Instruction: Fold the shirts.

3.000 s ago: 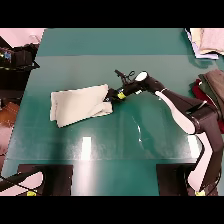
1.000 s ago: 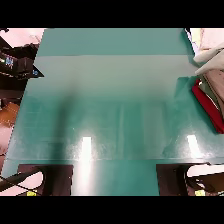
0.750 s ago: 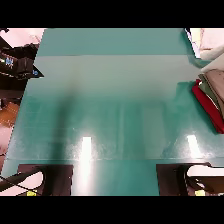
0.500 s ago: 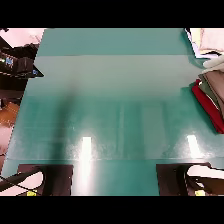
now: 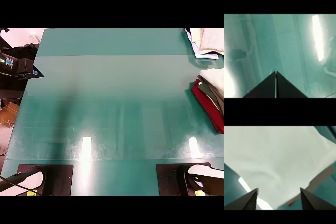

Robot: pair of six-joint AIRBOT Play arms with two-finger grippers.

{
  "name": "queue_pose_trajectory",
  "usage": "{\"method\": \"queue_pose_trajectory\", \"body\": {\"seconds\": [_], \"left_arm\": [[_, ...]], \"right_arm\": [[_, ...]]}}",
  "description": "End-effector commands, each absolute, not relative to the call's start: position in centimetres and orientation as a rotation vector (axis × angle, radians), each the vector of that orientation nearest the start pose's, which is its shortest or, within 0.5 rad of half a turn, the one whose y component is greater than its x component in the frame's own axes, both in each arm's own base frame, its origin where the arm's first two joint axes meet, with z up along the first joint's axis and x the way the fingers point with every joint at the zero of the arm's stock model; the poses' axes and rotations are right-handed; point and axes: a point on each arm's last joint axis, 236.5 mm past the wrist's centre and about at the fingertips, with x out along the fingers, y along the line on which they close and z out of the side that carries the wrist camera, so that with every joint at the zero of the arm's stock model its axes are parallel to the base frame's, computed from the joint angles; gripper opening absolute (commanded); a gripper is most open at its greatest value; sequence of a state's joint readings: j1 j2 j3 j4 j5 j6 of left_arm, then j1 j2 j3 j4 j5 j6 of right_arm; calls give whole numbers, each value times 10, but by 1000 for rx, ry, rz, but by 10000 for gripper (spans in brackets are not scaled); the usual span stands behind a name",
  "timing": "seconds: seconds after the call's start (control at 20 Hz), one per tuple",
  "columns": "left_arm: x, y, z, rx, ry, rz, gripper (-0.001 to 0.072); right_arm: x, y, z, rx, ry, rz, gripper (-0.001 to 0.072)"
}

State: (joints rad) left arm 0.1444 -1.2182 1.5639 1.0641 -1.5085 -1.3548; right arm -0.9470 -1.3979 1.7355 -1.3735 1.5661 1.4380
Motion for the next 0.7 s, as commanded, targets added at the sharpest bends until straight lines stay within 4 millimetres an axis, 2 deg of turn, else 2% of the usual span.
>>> {"method": "queue_pose_trajectory", "body": {"seconds": [0.0,0.1,0.25,0.5,0.55,0.65], "left_arm": [[378,-61,179,-207,1062,-418,23],[379,-61,180,-207,1056,-416,23],[386,-59,183,-210,1026,-404,23],[392,-58,186,-213,998,-395,23],[394,-58,187,-213,990,-392,23],[397,-57,188,-215,976,-387,24]], "right_arm": [[241,-304,120,707,1162,-625,556],[253,-299,128,755,1094,-568,445],[297,-279,164,779,909,-432,438],[363,-210,239,717,670,-193,438],[371,-193,249,695,653,-155,401],[383,-162,258,651,654,-89,36]]}}
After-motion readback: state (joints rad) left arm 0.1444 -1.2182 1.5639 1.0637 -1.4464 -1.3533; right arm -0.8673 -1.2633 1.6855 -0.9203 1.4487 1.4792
